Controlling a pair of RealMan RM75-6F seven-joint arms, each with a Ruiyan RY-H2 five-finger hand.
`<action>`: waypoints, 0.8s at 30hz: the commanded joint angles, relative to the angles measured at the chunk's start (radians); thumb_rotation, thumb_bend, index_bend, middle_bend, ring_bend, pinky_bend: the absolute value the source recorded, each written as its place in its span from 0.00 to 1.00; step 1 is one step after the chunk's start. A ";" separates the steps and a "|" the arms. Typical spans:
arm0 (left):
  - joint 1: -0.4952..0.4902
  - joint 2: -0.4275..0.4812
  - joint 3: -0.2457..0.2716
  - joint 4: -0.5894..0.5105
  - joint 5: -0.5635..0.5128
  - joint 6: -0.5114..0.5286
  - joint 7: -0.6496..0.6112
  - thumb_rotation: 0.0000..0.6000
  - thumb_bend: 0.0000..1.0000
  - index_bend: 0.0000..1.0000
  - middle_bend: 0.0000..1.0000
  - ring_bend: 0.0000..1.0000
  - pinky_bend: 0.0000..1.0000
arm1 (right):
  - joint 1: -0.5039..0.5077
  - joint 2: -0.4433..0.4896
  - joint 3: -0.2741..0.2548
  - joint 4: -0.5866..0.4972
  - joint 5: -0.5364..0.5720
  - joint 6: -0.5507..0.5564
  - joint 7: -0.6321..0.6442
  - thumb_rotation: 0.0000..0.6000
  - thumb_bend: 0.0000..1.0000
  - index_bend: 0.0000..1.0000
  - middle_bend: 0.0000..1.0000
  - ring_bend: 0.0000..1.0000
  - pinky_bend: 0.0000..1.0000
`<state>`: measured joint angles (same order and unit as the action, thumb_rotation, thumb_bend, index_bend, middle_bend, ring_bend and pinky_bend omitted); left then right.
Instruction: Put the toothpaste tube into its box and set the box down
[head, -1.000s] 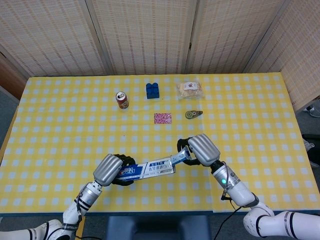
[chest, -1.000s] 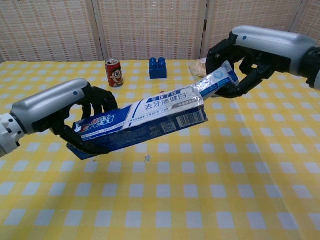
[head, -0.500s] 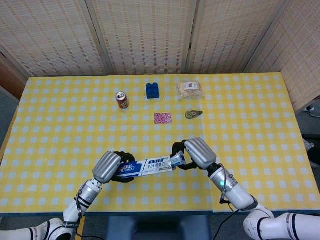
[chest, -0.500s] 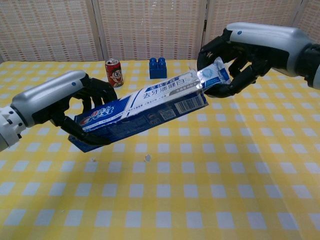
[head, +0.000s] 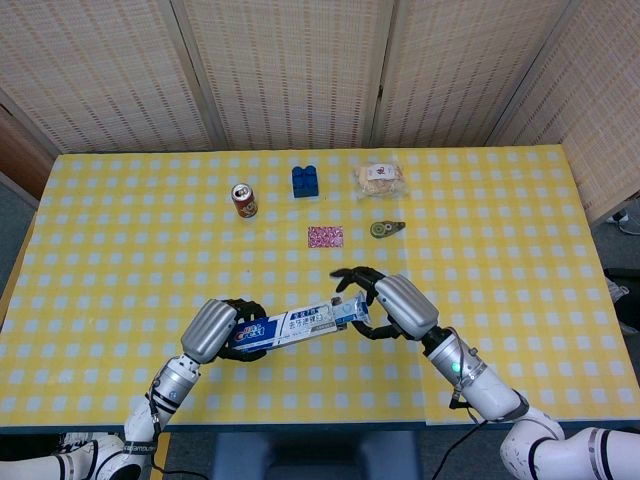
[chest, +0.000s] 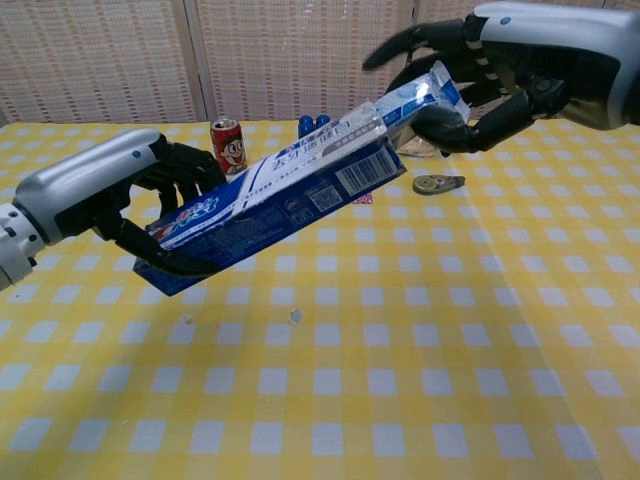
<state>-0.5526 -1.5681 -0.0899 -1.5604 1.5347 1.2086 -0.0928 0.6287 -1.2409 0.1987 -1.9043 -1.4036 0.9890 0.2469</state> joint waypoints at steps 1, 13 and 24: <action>0.001 0.003 -0.004 0.000 -0.004 0.003 -0.015 1.00 0.17 0.66 0.72 0.56 0.64 | -0.003 0.013 0.002 -0.004 -0.008 0.007 0.026 1.00 0.45 0.00 0.09 0.17 0.46; 0.005 0.023 -0.025 -0.016 -0.019 0.015 -0.138 1.00 0.17 0.66 0.72 0.56 0.64 | -0.009 0.097 -0.013 -0.056 -0.085 -0.001 0.228 1.00 0.38 0.00 0.06 0.14 0.43; 0.021 0.027 -0.032 0.003 0.013 0.072 -0.281 1.00 0.17 0.66 0.72 0.56 0.64 | -0.040 0.163 -0.033 -0.025 -0.225 0.115 0.459 1.00 0.38 0.00 0.06 0.13 0.42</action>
<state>-0.5328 -1.5390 -0.1220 -1.5613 1.5438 1.2787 -0.3698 0.5937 -1.0911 0.1730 -1.9362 -1.6110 1.0898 0.6847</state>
